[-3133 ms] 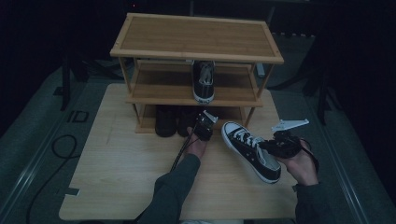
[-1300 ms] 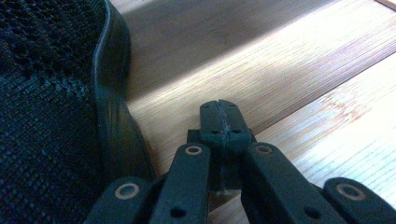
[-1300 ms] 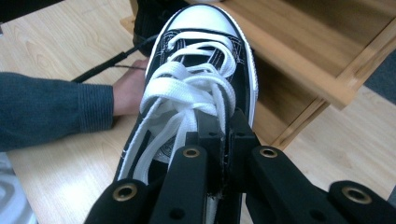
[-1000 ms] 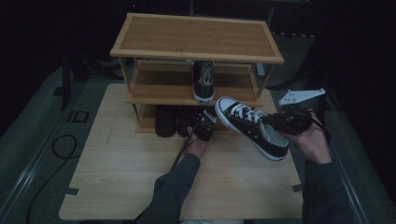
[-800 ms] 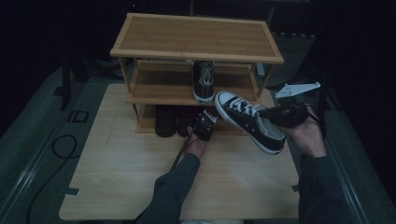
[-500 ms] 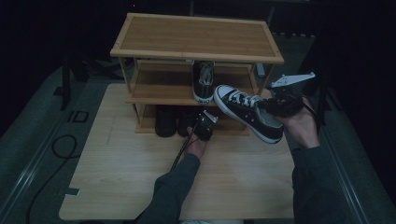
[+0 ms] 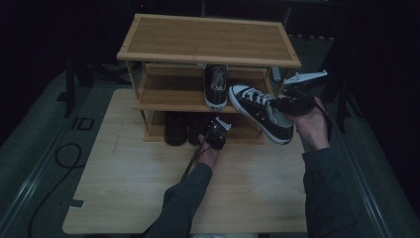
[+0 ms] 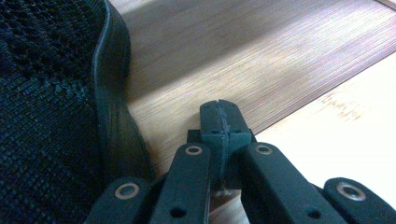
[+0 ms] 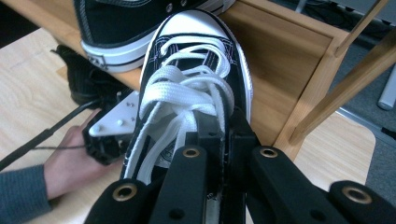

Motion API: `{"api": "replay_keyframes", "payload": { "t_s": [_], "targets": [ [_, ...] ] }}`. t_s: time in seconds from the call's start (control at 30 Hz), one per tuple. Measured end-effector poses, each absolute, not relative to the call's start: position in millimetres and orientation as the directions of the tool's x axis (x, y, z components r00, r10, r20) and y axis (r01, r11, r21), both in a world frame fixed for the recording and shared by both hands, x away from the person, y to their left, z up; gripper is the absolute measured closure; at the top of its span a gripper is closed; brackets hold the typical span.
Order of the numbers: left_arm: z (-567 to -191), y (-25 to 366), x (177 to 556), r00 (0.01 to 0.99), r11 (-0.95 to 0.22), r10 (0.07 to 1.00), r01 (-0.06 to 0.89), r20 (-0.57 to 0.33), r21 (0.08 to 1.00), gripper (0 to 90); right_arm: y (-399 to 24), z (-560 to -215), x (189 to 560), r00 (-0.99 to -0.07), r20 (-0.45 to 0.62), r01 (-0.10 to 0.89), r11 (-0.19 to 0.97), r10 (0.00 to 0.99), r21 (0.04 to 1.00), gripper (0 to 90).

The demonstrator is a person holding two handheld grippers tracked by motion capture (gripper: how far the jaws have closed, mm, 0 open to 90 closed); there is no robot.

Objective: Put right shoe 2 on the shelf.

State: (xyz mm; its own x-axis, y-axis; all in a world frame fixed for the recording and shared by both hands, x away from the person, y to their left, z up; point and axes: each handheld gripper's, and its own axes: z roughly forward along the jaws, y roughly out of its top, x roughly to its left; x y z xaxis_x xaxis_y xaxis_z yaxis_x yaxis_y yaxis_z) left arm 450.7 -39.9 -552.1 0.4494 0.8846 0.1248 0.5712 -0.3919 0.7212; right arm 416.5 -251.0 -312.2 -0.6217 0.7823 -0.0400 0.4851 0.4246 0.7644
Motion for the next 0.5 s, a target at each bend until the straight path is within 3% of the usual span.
{"api": "replay_keyframes", "payload": {
  "t_s": [0.5],
  "targets": [
    [-552, -40, 451, 0.449, -0.391, 0.885, 0.571, 0.125, 0.721, 90.0, -237, -317, 435, -0.548, 0.003, 0.514, 0.333, 0.837, 0.79, 87.8]
  ]
}}
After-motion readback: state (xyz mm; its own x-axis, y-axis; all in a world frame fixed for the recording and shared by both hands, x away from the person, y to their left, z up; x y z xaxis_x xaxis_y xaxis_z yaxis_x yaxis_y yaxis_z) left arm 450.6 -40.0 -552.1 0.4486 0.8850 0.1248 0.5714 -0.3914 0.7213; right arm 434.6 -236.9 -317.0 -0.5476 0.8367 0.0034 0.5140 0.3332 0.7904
